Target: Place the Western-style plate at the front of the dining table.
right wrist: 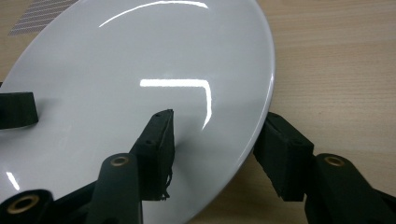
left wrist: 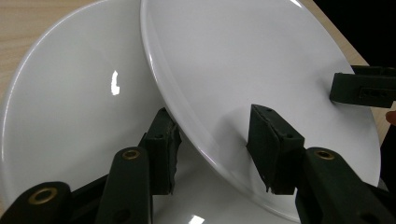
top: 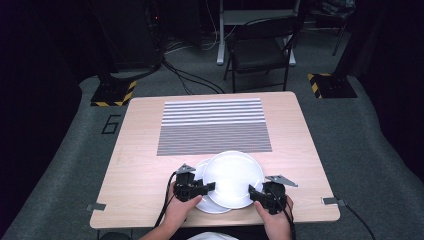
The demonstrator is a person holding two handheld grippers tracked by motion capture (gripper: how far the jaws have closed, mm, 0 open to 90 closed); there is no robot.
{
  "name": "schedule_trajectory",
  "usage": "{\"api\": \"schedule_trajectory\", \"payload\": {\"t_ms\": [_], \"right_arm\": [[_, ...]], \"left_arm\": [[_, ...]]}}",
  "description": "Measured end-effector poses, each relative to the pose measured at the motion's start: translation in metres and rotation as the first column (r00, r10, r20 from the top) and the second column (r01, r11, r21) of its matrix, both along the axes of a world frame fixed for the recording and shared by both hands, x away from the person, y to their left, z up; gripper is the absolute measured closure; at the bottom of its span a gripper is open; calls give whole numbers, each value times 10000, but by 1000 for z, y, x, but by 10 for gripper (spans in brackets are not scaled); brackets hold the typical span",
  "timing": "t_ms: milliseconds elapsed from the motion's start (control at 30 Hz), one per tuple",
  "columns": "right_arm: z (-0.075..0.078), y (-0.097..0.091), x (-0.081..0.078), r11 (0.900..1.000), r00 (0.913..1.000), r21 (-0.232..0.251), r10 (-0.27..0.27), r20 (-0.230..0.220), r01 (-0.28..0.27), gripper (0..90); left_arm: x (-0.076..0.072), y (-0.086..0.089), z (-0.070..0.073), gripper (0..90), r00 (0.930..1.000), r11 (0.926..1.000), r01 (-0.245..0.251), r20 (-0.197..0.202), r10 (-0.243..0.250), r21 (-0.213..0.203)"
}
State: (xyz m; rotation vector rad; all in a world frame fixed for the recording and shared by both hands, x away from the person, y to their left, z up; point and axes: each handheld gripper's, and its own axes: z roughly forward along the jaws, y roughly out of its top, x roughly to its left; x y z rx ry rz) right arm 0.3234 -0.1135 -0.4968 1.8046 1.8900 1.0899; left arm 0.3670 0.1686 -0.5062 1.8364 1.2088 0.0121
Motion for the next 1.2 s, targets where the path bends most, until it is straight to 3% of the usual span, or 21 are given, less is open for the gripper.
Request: {"api": "schedule_trajectory", "payload": {"t_ms": [467, 967, 1200], "right_arm": [[5, 8, 4, 9996, 9995, 106, 272, 153, -274, 476], [21, 16, 8, 9972, 9962, 85, 735, 457, -740, 485], [23, 16, 12, 9958, 9958, 291, 856, 330, -866, 503]], "left_arm": [[-1, 9, 7, 532, 9995, 9995, -301, 90, 302, -25], [-1, 21, 24, 537, 9967, 9979, -642, 484, 647, -121], [1, 26, 26, 545, 9959, 9972, -739, 510, 744, -107]]}}
